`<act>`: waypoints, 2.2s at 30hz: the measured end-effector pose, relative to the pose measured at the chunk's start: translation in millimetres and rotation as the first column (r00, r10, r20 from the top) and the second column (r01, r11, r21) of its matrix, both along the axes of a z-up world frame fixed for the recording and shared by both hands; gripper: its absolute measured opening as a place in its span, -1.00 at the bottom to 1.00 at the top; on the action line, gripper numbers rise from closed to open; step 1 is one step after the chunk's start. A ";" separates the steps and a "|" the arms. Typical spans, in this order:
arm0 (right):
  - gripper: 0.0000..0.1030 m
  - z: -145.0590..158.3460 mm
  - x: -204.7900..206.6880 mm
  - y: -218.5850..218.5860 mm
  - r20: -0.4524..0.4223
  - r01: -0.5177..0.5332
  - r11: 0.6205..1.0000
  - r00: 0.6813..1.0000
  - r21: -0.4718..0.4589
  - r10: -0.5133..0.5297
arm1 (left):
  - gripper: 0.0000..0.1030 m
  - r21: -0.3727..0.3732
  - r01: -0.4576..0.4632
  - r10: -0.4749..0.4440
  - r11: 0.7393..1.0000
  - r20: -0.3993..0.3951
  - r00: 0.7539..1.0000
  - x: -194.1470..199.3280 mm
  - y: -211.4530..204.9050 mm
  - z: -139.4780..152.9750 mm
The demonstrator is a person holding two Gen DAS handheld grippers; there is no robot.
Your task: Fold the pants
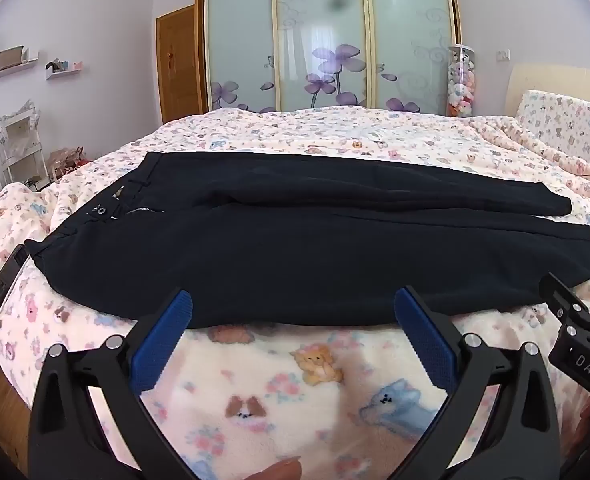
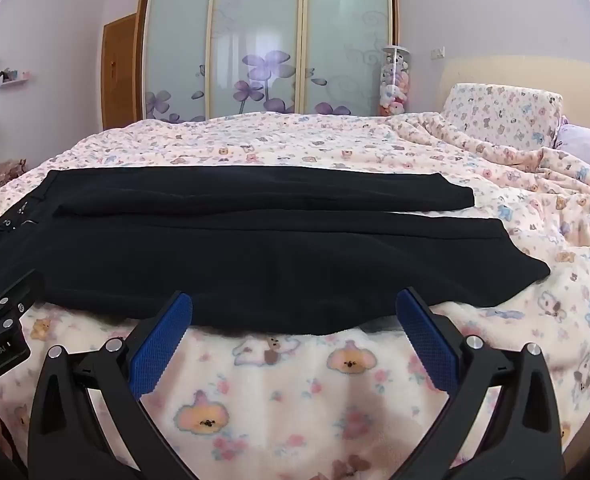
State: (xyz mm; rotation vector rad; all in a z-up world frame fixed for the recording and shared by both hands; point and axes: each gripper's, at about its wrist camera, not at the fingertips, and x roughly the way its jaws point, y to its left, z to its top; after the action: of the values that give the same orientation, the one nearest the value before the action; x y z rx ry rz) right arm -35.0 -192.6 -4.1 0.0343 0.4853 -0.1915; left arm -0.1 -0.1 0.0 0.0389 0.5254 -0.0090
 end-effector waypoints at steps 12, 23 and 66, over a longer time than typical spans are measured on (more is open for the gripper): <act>0.97 -0.8 0.8 -0.2 -0.006 0.001 1.000 1.000 0.000 -0.001 | 0.97 0.000 -0.006 0.006 1.000 -0.002 1.000 -7.8 -4.5 -8.4; 0.97 -1.3 1.0 -0.6 -0.008 0.001 1.000 1.000 0.001 -0.001 | 0.97 0.005 0.001 -0.001 1.000 -0.018 1.000 1.4 -5.4 -2.1; 0.97 -1.2 1.5 -1.0 -0.010 0.001 1.000 1.000 0.003 -0.001 | 0.97 0.003 0.002 -0.002 1.000 -0.024 1.000 2.7 -4.5 1.4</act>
State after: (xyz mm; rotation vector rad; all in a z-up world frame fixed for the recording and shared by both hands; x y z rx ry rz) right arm -33.5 -193.6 -5.4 0.0365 0.4954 -0.1923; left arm 2.6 -4.6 1.4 0.0420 0.5489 -0.0110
